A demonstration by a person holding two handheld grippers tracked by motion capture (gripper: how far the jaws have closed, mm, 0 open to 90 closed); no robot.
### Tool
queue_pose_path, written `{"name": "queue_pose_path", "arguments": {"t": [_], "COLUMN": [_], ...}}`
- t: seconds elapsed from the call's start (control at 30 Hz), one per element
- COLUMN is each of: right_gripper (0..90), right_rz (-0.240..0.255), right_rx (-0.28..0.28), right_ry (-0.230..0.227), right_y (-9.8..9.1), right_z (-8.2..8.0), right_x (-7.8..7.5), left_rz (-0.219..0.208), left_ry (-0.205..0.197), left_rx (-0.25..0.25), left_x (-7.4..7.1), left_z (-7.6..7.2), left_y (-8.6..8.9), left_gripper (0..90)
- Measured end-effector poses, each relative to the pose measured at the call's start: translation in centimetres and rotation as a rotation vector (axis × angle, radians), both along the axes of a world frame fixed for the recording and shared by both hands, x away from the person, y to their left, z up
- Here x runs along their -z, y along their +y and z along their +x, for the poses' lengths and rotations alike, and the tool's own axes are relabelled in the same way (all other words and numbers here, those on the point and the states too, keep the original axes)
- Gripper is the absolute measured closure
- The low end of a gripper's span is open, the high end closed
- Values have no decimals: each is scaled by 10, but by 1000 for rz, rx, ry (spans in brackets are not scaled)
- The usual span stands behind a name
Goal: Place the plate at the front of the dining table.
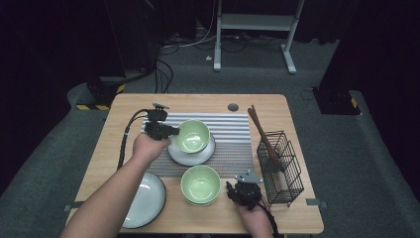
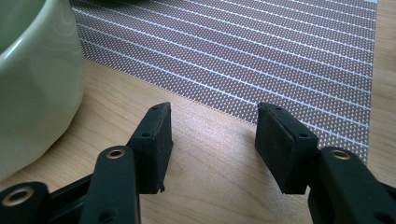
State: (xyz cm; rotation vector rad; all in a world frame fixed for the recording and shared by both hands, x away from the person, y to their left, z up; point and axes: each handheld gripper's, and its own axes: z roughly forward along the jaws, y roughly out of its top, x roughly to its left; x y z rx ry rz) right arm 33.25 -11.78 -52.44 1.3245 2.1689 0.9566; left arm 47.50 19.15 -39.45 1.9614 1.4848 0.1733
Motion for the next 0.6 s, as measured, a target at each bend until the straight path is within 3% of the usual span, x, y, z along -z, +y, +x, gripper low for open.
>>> {"name": "queue_pose_path", "arguments": {"t": [0.6], "right_gripper": [459], "right_rz": [-1], "right_rx": [0], "right_ry": [0], "right_y": [0], "right_z": [0], "right_x": [0], "left_rz": [5], "left_ry": [0], "left_rx": [-19], "left_x": [6], "left_z": [7], "left_y": [0], "left_gripper": [852]}}
